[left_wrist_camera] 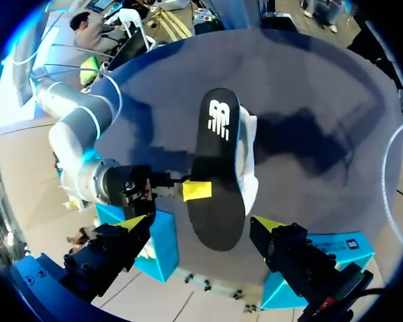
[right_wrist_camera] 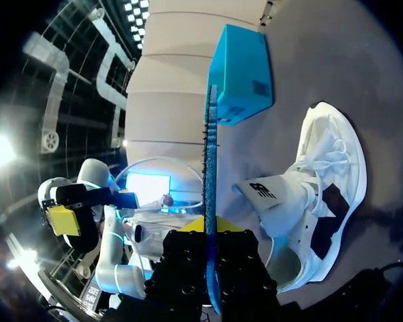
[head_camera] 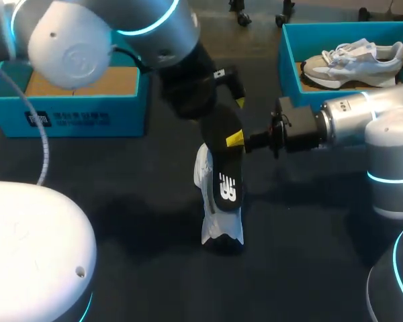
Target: Take the shoe out of the shoebox, open the shoe tongue, remove and reinsert the insole, then place the shoe into the shoebox
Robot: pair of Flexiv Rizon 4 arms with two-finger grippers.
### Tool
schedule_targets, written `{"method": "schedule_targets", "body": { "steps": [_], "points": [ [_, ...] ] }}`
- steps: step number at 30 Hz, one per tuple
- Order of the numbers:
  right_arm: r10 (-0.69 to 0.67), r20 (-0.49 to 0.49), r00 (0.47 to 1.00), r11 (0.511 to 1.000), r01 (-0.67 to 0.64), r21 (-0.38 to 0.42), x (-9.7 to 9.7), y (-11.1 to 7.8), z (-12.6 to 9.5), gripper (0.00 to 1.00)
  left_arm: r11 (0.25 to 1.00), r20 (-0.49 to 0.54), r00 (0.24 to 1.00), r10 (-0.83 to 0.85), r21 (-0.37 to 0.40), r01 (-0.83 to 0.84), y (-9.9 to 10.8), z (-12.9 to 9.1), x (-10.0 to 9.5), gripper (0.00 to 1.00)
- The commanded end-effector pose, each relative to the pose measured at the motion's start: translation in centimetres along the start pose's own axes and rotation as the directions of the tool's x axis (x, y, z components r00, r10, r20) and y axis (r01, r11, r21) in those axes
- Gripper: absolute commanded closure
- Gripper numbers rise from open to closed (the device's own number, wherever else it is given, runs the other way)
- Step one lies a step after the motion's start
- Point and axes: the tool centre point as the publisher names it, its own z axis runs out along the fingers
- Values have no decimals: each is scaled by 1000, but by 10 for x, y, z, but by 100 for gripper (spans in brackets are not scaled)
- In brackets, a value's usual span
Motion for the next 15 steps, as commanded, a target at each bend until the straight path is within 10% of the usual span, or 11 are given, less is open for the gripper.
{"method": "schedule_targets", "body": {
  "steps": [1,15],
  "points": [
    [0,3,1000,1000,0,4,1,1,-1,100,1000,-76,997,-1,-2,1,1,0,-3,0],
    [-7,-6,1000,1000,7,0,3,1,1,100,999,-190,982,22,52,-12,-3,8,-3,0]
  ]
}}
